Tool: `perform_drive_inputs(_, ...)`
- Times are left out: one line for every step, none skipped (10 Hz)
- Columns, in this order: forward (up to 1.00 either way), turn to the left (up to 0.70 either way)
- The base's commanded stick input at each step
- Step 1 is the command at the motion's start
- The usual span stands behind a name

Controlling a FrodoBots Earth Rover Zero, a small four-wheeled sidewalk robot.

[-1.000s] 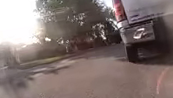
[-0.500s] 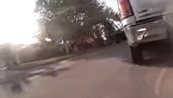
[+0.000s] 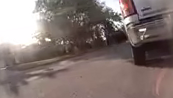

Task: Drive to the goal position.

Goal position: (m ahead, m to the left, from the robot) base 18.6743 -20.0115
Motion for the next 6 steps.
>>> perform_drive_inputs(0.55, 0.0)
perform_drive_inputs(0.7, 0.0)
perform_drive_inputs(0.7, 0.0)
perform_drive_inputs(0.7, 0.0)
perform_drive_inputs(0.7, 0.0)
perform_drive_inputs(0.7, 0.0)
